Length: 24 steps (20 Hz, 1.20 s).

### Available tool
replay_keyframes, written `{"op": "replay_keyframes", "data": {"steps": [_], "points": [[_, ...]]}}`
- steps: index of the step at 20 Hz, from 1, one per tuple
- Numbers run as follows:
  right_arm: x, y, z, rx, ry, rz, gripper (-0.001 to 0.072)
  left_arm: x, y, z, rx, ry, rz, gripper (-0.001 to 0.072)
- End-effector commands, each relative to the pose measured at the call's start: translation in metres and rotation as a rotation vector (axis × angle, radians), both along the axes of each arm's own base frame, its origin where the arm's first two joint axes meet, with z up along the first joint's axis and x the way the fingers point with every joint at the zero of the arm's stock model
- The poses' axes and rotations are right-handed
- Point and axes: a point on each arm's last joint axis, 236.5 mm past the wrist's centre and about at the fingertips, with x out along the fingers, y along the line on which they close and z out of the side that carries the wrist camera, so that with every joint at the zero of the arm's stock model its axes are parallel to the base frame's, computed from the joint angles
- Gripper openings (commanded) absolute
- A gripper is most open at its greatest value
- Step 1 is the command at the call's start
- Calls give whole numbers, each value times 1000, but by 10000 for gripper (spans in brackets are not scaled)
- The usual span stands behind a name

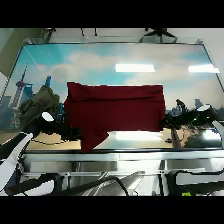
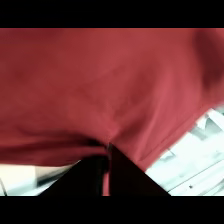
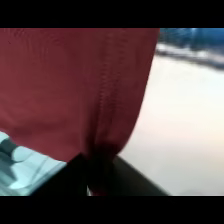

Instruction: Fold the shirts.

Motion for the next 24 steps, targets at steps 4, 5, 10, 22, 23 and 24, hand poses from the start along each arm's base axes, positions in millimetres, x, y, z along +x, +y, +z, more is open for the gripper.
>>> {"op": "replay_keyframes", "data": {"steps": [4,5,10,22,23,24], "points": [[6,-2,20,-6,-38,29,20,38,-4,26,-10,-146,-7,17],[9,-2,28,-1,-50,42,20,49,-4,40,-9,-199,-12,16],[7,-32,40,-79,-47,36,20,67,30,91,150,-355,7,16],[109,-21,112,-30,-419,-100,21,161,30,177,168,-640,-19,16],[124,-19,110,-51,-444,-102,21,181,28,173,170,-640,-37,16],[138,-19,106,-70,-464,-103,21,200,28,167,172,-638,-46,16]]}}
